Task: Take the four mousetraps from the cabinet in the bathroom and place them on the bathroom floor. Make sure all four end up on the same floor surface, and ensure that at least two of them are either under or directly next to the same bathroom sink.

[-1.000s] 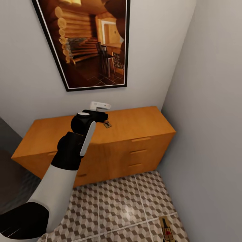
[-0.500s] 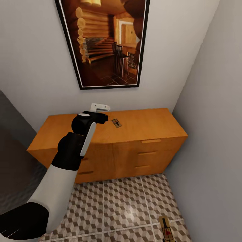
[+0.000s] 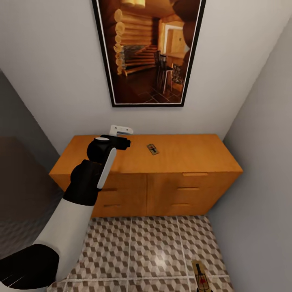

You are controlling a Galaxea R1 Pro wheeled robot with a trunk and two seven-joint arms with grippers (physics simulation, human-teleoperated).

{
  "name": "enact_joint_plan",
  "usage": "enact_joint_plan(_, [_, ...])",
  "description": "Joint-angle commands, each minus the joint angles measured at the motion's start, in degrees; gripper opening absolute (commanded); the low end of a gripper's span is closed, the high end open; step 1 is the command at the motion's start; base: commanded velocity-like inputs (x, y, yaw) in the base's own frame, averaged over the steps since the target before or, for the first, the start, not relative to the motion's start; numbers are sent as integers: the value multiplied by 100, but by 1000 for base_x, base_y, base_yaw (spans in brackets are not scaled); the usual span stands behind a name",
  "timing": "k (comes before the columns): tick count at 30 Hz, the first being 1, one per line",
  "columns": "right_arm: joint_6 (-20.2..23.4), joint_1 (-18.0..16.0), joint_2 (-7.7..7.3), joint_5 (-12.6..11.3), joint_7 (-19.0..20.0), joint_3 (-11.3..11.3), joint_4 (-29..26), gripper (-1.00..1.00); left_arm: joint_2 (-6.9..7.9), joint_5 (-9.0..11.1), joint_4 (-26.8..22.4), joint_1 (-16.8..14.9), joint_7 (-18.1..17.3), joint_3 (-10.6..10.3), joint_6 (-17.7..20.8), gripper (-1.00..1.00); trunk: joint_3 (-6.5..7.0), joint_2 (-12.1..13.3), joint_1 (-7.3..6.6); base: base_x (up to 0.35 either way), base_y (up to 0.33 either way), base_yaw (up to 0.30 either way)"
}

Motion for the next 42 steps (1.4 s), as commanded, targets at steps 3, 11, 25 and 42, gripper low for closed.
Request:
enact_joint_plan(3, [-17, -3, 7, 48, -13, -42, 3, -100, 2, 24, 33, -4, 33, -6, 23, 100, -10, -10, 4, 130, -122, 188])
enact_joint_plan(11, [-17, -3, 4, 48, -13, -42, 3, -100, 0, 24, 61, -6, 33, -6, 23, 100, -10, -10, 4, 206, -193, 56])
enact_joint_plan(25, [-17, -3, 2, 48, -13, -42, 3, -100, 3, 24, 65, 93, 33, -6, 17, 100, -10, -10, 4, 219, -205, 3])
enact_joint_plan(42, [-17, -3, 1, 48, -13, -42, 3, -100, -2, 28, 67, 480, 51, -6, -225, 100, -10, -10, 4, 21, -19, 0])
